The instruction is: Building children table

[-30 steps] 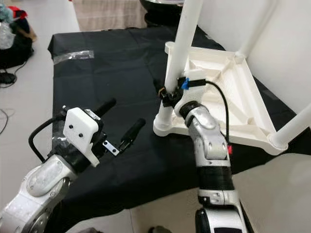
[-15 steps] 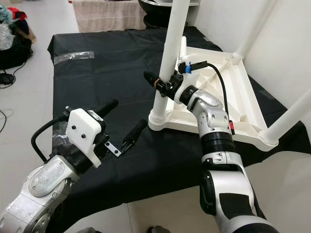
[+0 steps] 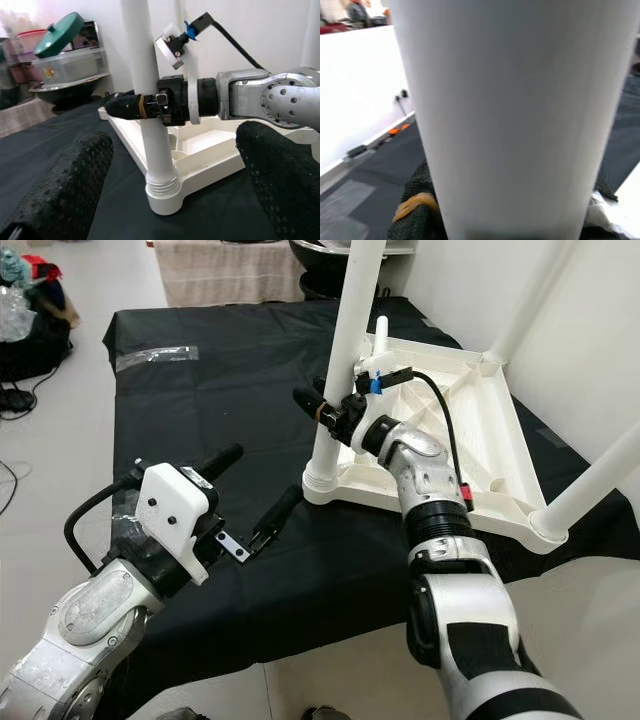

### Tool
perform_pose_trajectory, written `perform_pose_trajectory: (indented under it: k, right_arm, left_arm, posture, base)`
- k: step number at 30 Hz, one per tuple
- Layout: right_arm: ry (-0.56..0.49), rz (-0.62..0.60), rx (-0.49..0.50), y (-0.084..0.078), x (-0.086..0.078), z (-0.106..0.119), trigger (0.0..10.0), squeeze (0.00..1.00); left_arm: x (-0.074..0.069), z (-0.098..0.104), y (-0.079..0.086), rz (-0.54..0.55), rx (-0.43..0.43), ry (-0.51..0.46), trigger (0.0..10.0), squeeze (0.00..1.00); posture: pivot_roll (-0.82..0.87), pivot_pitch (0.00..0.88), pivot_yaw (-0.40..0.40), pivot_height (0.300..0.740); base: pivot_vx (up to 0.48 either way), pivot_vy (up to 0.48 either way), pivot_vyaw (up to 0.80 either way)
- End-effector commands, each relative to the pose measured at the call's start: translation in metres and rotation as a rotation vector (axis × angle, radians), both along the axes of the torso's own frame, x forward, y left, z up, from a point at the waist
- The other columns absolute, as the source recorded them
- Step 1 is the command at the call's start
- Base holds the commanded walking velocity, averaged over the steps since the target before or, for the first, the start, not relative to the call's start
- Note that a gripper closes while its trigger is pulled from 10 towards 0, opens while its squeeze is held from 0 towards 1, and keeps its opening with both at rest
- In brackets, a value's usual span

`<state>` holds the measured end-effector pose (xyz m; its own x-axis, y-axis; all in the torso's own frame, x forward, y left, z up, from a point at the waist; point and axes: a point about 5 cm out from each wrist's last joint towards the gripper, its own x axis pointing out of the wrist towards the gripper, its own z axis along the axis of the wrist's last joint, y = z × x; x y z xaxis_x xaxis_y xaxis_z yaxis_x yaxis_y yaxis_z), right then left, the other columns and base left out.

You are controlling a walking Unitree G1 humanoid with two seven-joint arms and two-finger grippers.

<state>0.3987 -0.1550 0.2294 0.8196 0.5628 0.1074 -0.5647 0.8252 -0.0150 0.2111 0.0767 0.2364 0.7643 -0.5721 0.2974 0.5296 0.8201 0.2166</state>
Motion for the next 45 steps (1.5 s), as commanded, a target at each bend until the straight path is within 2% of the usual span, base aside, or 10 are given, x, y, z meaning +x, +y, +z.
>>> perform_pose_trajectory:
  k: [1,6,11,18,19,22,23,27,28,45]
  right_arm:
    - [0.059,-0.198,-0.047,-0.020,0.000,-0.018,0.0,0.00]
    - [0.055,-0.668,-0.113,-0.043,-0.014,-0.033,0.0,0.00]
    - [0.048,-0.890,-0.104,-0.043,-0.032,-0.037,0.0,0.00]
    - [0.136,-0.972,0.022,0.015,-0.046,-0.033,0.0,0.00]
    - [0.130,-0.959,0.026,0.020,-0.044,-0.030,7.5,0.00]
    - [0.119,-0.949,0.028,0.023,-0.043,-0.026,7.5,0.00]
    - [0.083,-0.884,0.061,0.029,-0.040,-0.019,10.0,1.00]
    - [0.053,-0.836,0.087,0.033,-0.039,-0.012,10.0,1.00]
    - [0.012,-0.765,0.106,0.039,-0.040,-0.003,10.0,0.00]
    - [0.034,-0.078,0.003,-0.002,-0.044,0.000,10.0,0.00]
  left_arm:
    - [0.000,0.001,0.001,0.005,-0.001,-0.010,10.0,0.00]
    - [0.002,0.002,0.002,0.009,0.000,-0.015,10.0,0.00]
    - [0.003,0.002,0.002,0.013,0.000,-0.018,10.0,0.00]
    - [0.003,0.002,0.001,0.018,-0.003,-0.018,10.0,0.00]
    - [0.003,0.002,0.001,0.018,-0.002,-0.018,10.0,0.00]
    - [0.003,0.002,0.001,0.018,-0.001,-0.018,10.0,0.00]
    - [0.003,0.002,0.001,0.019,-0.002,-0.018,10.0,0.00]
    - [0.003,0.002,0.001,0.021,-0.002,-0.017,10.0,0.00]
    - [0.003,0.001,0.001,0.020,-0.004,-0.016,10.0,0.00]
    - [0.003,0.002,0.001,0.019,-0.012,-0.012,10.0,0.00]
  posture:
    - [0.08,0.075,-0.095,0.740]
    - [0.07,0.078,-0.094,0.740]
    - [0.07,0.083,-0.091,0.740]
    - [0.07,0.087,-0.094,0.740]
    - [0.07,0.087,-0.093,0.740]
    - [0.07,0.089,-0.094,0.740]
    - [0.07,0.092,-0.096,0.740]
    - [0.07,0.092,-0.096,0.740]
    - [0.07,0.095,-0.095,0.740]
    - [0.06,0.107,-0.087,0.740]
  base:
    - [0.000,0.000,0.00]
    - [0.000,0.000,0.00]
    - [0.000,0.000,0.00]
    - [0.000,0.000,0.00]
    - [0.000,0.000,0.00]
    - [0.000,0.000,0.00]
    - [0.000,0.000,0.00]
    - [0.000,0.000,0.00]
    - [0.000,0.000,0.00]
    - [0.000,0.000,0.00]
